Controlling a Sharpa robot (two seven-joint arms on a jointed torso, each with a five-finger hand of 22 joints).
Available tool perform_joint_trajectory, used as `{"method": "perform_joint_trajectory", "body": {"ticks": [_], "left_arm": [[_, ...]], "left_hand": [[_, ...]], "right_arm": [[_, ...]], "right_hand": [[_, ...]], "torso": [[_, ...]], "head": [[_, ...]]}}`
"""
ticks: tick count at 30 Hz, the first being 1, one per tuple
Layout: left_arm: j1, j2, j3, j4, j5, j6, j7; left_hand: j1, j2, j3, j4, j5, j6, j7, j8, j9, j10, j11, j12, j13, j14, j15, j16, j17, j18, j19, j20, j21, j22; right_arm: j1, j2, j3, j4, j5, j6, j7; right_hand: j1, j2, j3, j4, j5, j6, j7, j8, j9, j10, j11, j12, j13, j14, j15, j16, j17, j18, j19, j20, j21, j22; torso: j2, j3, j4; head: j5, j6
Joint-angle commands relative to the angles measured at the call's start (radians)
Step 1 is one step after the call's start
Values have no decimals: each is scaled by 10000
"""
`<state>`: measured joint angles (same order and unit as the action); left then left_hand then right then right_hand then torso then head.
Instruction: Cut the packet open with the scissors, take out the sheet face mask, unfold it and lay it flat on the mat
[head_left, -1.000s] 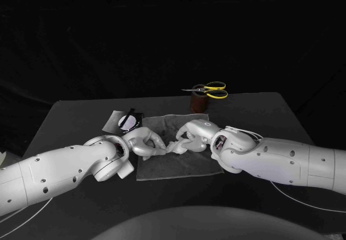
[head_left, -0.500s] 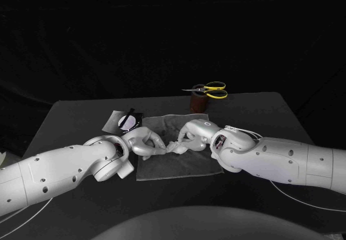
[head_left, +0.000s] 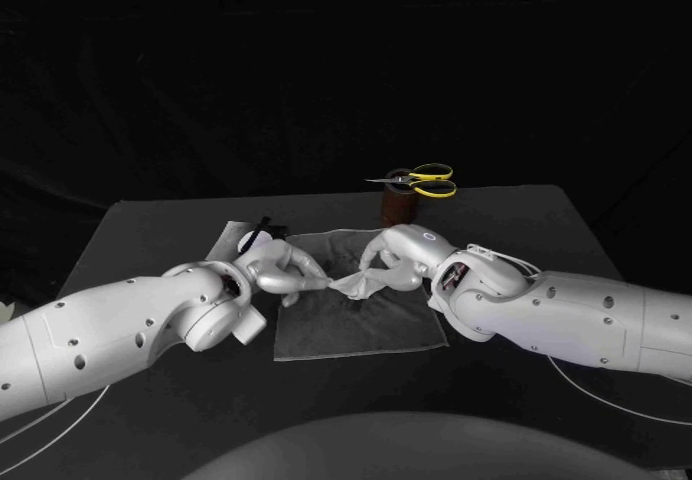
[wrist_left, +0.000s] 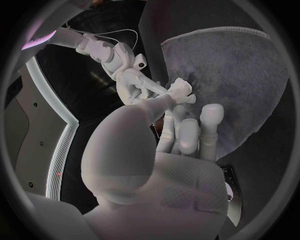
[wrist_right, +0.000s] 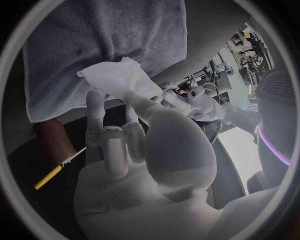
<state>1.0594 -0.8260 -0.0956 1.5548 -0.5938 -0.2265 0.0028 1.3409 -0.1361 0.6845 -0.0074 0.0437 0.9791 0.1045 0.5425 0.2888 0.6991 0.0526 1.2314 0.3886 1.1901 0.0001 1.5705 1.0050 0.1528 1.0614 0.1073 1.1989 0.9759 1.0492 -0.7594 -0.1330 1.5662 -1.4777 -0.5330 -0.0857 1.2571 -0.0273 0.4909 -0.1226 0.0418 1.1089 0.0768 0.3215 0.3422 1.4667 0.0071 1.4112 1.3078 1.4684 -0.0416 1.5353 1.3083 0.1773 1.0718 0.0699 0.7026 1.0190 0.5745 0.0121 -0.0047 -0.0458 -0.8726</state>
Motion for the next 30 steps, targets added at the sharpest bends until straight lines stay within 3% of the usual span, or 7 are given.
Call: {"method": "perform_joint_trajectory", "body": {"ticks": [1,6,10,15,20,27,30], "left_arm": [[489,-49,102,-101,1747,-388,301],[1326,-75,154,-277,2395,-374,280],[1825,-26,179,-362,2621,-302,236],[2282,196,285,-768,2502,-260,80],[2530,397,315,-1132,2145,-247,-74],[2618,594,322,-1381,1847,-241,-216],[2629,634,332,-1404,1744,-224,-205]], "left_hand": [[17,19,49,16,48,72,20,49,1601,74,-16,35,-11,67,17,43,6,-70,43,-25,52,-3],[12,18,51,17,48,73,21,48,1604,75,-16,35,-11,91,17,43,40,-76,65,-25,67,22],[1,14,53,20,47,76,21,47,1610,79,-16,38,-12,103,17,43,54,-81,83,-26,80,42],[0,16,60,18,48,77,19,46,1614,81,-17,39,-13,93,17,43,37,-81,81,-27,78,39],[2,17,72,12,48,80,16,44,1620,82,-19,40,-14,101,16,44,46,-81,84,-28,80,41],[0,14,75,11,48,81,15,43,1623,82,-19,41,-14,89,16,44,27,-79,77,-28,75,32],[0,14,80,9,48,82,15,42,1626,82,-19,41,-15,97,16,44,36,-77,70,-29,70,24]], "right_arm": [[368,-168,64,232,846,-269,192],[990,-315,122,363,1600,16,292],[1339,-306,242,380,1871,34,333],[1718,-114,416,140,1951,162,242],[2012,121,431,-227,1796,238,185],[2208,402,394,-624,1702,237,142],[2203,428,392,-640,1761,286,126]], "right_hand": [[3,63,69,16,66,-6,-29,63,266,355,-63,-11,1345,529,-74,49,1484,11,77,6,39,11],[3,63,74,15,65,-10,-29,67,269,352,-63,-21,1337,522,-75,44,1466,14,69,3,21,-1],[5,65,79,14,65,-14,-28,70,271,346,-63,-36,1326,526,-76,46,1475,12,78,0,32,7],[16,69,106,6,66,-34,-26,88,282,347,-64,-40,1324,543,-80,56,1511,2,117,-14,80,39],[33,69,137,-11,67,-48,-24,109,295,345,-65,-54,1315,547,-85,58,1518,-3,138,-25,95,50],[25,62,151,-9,66,-64,-22,132,309,338,-64,-79,1297,548,-87,57,1517,-8,157,-35,107,61],[24,61,152,-9,66,-65,-21,133,310,333,-64,-92,1287,540,-87,52,1499,2,129,-35,57,29]], "torso": [[-23,2,-22],[-29,11,-30],[-24,12,-16],[-21,-4,-32],[-10,-20,-18],[-12,-23,-1],[17,-49,-5]], "head": [[11,0],[23,0],[41,0],[84,0],[69,0],[81,0],[100,0]]}}
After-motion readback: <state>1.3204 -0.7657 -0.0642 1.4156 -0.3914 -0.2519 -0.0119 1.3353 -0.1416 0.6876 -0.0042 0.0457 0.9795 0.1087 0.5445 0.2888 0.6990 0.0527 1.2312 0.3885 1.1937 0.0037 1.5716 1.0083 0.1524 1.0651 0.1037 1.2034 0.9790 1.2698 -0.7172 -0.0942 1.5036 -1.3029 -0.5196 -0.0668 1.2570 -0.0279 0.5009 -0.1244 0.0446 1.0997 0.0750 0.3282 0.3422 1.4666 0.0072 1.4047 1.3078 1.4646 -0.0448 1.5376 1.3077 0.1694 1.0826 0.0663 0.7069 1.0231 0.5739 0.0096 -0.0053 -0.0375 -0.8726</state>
